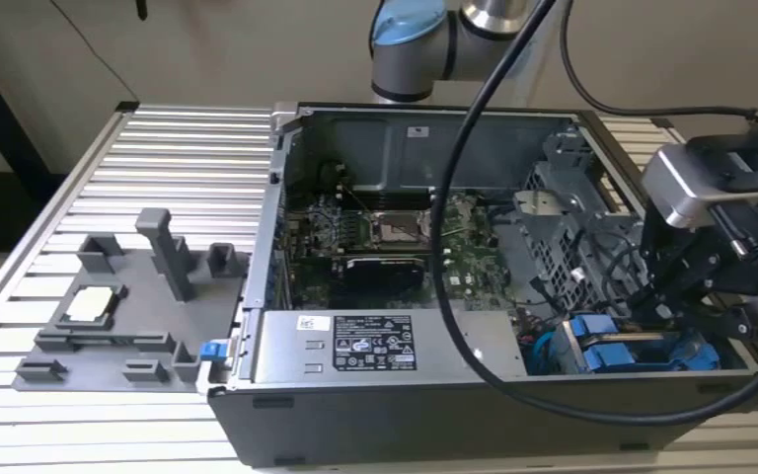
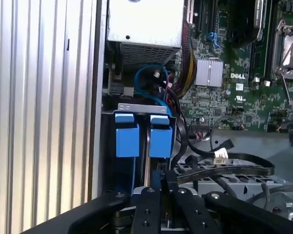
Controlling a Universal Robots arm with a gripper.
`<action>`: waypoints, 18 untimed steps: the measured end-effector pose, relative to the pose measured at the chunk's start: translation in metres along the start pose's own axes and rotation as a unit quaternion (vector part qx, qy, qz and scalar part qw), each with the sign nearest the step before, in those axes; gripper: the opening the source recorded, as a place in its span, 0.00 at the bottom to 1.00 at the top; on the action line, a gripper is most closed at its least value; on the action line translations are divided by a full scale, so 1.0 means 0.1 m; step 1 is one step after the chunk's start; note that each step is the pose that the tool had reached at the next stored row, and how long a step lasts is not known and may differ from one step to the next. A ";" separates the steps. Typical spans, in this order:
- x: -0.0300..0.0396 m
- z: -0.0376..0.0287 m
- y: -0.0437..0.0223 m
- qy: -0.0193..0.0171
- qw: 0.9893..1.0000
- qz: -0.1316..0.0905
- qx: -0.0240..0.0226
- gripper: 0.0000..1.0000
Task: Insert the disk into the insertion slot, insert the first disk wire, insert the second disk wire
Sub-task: 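Insert the second disk wire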
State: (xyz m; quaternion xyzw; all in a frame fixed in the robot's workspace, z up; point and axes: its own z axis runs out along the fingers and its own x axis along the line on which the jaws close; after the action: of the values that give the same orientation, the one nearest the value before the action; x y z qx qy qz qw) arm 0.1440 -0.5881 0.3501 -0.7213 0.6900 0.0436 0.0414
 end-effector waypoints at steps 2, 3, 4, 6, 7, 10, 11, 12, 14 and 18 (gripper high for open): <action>0.001 0.009 -0.002 -0.001 1.000 0.008 0.001 0.16; 0.002 0.012 -0.002 -0.002 1.000 0.012 0.001 0.16; 0.002 0.014 -0.002 -0.003 1.000 0.016 0.002 0.16; 0.002 0.016 -0.002 -0.007 1.000 0.022 0.003 0.16; 0.002 0.018 -0.003 -0.009 1.000 0.025 0.003 0.16; 0.003 0.029 -0.014 -0.013 0.999 0.029 0.004 0.16; 0.003 0.029 -0.016 -0.013 0.999 0.029 0.004 0.16; 0.003 0.029 -0.016 -0.013 0.999 0.029 0.004 0.16; 0.004 0.032 -0.016 -0.013 0.999 0.029 0.004 0.16; 0.006 0.048 -0.017 -0.014 0.999 0.029 0.004 0.16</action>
State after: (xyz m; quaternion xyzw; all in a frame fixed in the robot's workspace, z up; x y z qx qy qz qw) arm 0.1457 -0.5881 0.3452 -0.7001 0.7102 0.0522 0.0527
